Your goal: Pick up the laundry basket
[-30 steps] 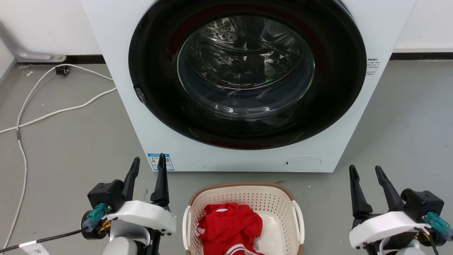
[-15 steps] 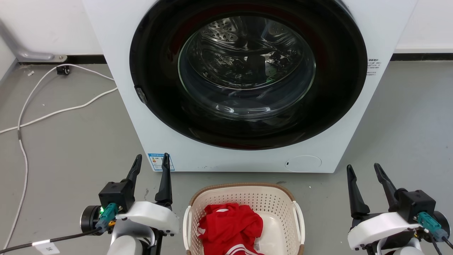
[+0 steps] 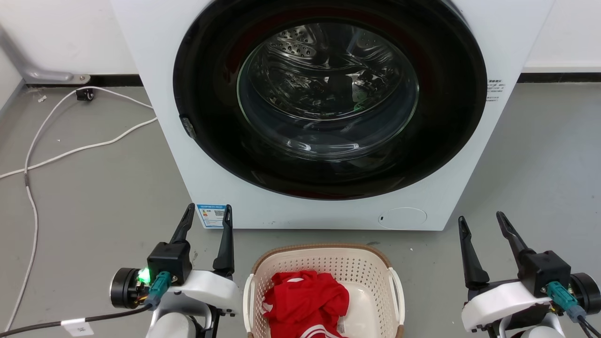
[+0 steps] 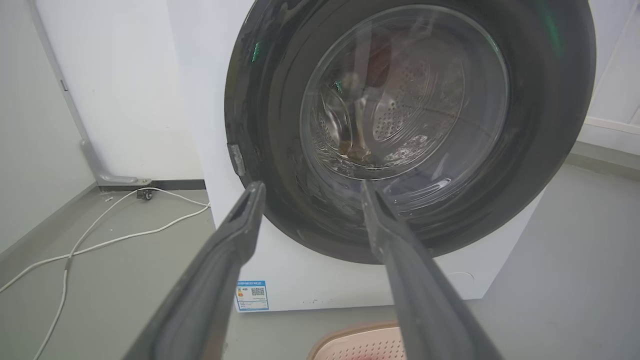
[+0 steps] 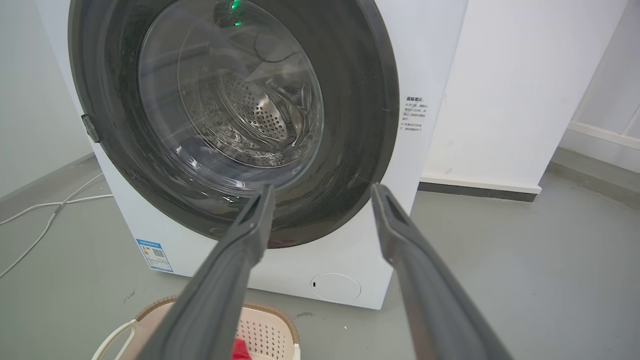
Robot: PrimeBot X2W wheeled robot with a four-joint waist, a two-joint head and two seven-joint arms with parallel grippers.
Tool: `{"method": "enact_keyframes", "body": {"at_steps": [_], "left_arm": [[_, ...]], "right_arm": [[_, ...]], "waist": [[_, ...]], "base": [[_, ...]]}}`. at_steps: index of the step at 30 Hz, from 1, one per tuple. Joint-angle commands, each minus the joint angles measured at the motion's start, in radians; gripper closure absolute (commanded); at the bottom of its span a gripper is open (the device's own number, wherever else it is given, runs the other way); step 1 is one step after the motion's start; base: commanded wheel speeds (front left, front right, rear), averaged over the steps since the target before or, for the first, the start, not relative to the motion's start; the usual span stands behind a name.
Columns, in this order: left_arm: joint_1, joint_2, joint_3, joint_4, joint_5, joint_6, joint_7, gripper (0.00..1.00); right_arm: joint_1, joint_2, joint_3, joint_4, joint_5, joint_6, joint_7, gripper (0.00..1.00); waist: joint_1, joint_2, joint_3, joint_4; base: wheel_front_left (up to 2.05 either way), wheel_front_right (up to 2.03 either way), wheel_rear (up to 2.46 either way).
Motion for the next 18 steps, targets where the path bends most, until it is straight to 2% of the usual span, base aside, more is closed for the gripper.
{"method": "enact_keyframes", "body": {"at_steps": [1,7,18], "left_arm": [[-0.015,0.002,-0.002,0.002,0.023,0.004,-0.009,0.0],[-0.018,0.002,-0.007,0.01,0.059,0.01,-0.02,0.0],[-0.013,0.002,-0.001,0.017,0.025,0.003,-0.021,0.0]], "right_arm": [[0.01,0.002,0.0,-0.007,-0.023,0.0,-0.003,0.0],[0.015,0.002,0.002,-0.01,-0.041,0.0,-0.002,0.0],[0.013,0.002,-0.001,-0.001,-0.008,0.0,0.005,0.0]], "waist": [[0.0,0.0,0.0,0.0],[0.0,0.0,0.003,0.002],[0.0,0.0,0.004,0.005]], "base": [[0.0,0.0,0.0],[0.0,0.0,0.0],[0.0,0.0,0.0]]}}
